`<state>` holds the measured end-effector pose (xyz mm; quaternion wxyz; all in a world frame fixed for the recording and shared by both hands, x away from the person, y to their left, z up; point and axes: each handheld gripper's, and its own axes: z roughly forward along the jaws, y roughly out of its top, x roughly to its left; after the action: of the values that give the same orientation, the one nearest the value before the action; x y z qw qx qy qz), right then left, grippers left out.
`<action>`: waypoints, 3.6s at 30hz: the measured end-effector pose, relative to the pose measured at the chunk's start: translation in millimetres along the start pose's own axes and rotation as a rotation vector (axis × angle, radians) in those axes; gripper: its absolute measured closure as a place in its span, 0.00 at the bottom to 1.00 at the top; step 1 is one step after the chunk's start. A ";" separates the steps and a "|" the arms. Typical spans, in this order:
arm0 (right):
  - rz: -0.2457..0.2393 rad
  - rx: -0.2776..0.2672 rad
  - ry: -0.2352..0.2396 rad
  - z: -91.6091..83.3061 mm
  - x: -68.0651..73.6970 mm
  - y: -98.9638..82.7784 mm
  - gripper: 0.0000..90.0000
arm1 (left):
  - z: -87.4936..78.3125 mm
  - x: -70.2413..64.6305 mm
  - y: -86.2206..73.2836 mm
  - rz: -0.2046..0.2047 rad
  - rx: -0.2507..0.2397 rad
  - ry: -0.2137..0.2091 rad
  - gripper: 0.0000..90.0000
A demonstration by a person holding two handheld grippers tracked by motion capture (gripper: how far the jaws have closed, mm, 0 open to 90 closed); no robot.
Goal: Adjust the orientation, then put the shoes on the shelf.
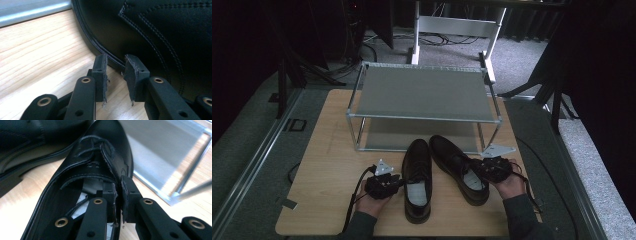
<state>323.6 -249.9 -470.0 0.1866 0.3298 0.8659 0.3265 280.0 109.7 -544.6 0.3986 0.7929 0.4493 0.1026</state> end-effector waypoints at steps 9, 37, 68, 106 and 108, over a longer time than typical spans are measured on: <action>-0.020 0.017 0.028 -1.4 7.6 -2.1 0.92 | 6.2 -14.0 1.4 0.024 0.009 -0.037 0.79; 0.025 0.002 0.052 -2.3 -19.4 -6.4 0.90 | 36.5 -65.1 12.9 0.090 0.041 -0.202 0.77; 0.120 -0.010 0.052 -52.3 33.2 -8.7 0.47 | -10.2 -0.5 -7.4 0.037 0.007 0.036 0.63; 0.147 0.303 0.064 -12.2 50.2 -13.6 0.46 | -1.6 3.8 -12.9 0.051 0.050 0.074 0.61; 0.158 0.313 0.066 -10.6 48.6 -13.6 0.46 | -1.5 3.7 -13.0 0.051 0.050 0.074 0.61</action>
<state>277.1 -228.6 -477.0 0.0782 0.4109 0.8832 0.2121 273.2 117.1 -553.7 0.3591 0.8094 0.4457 0.1310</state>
